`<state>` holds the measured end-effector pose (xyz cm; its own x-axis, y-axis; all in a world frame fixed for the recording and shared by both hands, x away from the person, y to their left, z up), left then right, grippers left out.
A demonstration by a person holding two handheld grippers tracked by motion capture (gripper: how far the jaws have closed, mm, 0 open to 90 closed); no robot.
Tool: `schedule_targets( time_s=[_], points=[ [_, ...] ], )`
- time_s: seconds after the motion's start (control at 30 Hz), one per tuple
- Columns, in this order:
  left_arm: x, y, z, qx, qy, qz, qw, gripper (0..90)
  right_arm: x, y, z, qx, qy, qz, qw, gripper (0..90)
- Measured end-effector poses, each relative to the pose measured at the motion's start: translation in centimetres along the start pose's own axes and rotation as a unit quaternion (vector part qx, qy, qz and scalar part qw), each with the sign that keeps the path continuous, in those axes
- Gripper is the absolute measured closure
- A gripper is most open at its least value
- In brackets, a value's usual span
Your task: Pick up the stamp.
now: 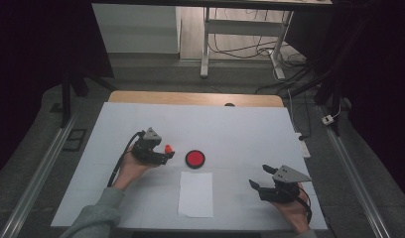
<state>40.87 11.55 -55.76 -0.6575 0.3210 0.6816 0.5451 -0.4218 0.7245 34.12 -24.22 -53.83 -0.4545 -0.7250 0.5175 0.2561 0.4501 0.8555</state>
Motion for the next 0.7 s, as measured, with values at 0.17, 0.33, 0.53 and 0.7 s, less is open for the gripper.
schedule_targets(
  time_s=[0.17,0.33,0.53,0.7],
  points=[
    [-0.9,0.0,0.3,-0.005,0.003,0.004,1.0,27.8,-0.1,-0.2,-0.1,-0.003,0.0,0.002,1.0,25.7],
    [-1.6,0.2,0.4,-0.002,0.003,0.002,1.0,31.3,-0.1,-0.2,-0.1,-0.001,0.0,0.003,1.0,25.7],
    [-2.4,0.4,0.4,-0.004,0.001,0.003,1.0,38.9,0.0,-0.3,-0.2,-0.002,-0.003,0.005,1.0,25.8],
    [-2.8,0.2,0.6,-0.004,0.0,0.006,1.0,42.7,0.0,-0.3,-0.2,-0.003,-0.003,0.002,1.0,25.7]
  ],
)
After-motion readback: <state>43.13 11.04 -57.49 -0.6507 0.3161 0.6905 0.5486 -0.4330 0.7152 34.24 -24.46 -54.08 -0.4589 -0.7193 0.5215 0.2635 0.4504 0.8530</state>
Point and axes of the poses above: each handheld gripper's, and its own axes: x roughly backward along the jaws, y roughly out of its top, z roughly to its left, the point moved 8 cm from there along -x, roughly forward along the jaws, and after that the axes turned 13 degrees about y, right-handed, at the moved point
